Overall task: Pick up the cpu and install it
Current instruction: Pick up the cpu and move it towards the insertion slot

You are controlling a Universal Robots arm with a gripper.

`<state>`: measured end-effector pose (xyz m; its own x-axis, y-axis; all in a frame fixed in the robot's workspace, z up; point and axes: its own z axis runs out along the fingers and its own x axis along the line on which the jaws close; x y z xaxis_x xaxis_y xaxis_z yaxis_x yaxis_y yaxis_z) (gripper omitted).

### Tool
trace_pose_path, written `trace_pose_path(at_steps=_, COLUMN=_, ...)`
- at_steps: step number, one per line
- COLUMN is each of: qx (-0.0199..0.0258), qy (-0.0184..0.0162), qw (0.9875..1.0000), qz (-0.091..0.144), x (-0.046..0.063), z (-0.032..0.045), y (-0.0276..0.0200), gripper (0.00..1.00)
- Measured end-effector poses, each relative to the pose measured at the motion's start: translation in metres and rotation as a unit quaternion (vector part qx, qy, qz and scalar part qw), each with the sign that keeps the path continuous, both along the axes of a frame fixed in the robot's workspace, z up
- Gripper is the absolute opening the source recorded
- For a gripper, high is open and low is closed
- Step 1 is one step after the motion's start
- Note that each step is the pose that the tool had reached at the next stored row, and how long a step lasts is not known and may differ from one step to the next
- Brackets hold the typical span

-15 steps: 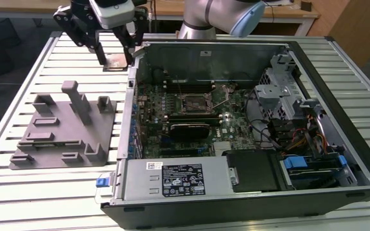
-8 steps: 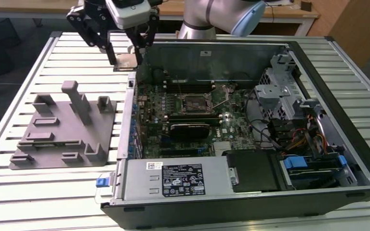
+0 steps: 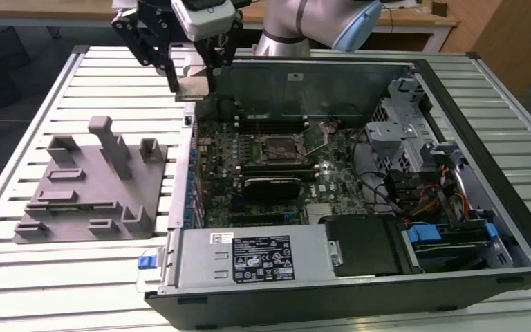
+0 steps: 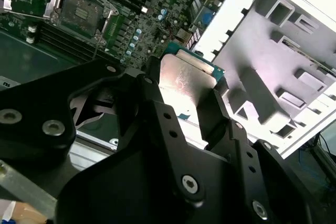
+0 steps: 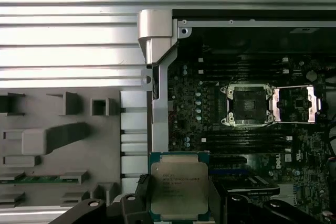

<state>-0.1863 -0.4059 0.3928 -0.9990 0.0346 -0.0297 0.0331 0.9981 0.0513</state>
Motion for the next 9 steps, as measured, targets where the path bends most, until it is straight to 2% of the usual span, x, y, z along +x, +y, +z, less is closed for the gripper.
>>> trace_pose_path(at_steps=9, qx=0.0, qy=0.0002, qw=1.0, qz=0.0, x=0.017, z=-0.0009, y=0.0017, gripper=0.53)
